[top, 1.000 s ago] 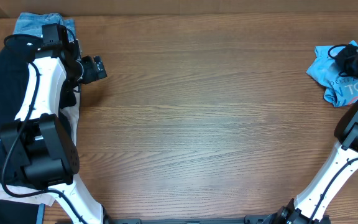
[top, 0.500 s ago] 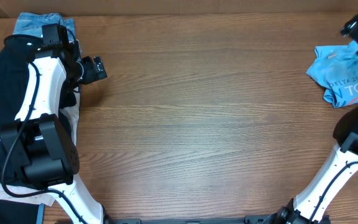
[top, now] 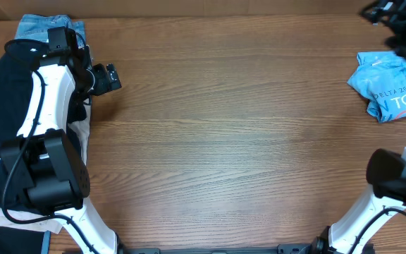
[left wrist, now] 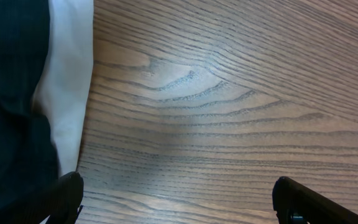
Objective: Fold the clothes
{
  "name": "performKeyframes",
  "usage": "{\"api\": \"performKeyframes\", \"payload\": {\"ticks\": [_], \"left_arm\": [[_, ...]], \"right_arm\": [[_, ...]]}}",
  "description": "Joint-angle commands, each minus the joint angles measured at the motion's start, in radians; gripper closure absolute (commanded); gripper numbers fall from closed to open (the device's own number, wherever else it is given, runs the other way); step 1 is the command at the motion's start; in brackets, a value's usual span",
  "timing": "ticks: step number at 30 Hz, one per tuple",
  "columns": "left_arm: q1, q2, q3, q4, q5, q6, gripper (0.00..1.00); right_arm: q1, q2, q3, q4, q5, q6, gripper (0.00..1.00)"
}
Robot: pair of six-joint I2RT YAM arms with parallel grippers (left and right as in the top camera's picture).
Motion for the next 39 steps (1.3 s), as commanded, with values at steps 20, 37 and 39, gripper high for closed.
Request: {"api": "performKeyframes", "payload": {"ticks": [20, 37, 39], "left_arm": [[-0.007, -0.02, -0.003, 0.002, -0.003, -0.006, 0.0], [-0.006, -0.02, -0.003, 0.001, -0.003, -0.006, 0.0], [-0.006, -0.02, -0.003, 0.001, -0.003, -0.006, 0.0]], "right_arm": [[0.126, -0.114, 0.016, 0.055, -0.055, -0.5, 0.0], [0.138, -0.814, -0.855, 0.653, 0.131, -0.523, 0.0], [0.138, -0.93, -1.066, 0.789, 0.131, -0.523, 0.0]]}}
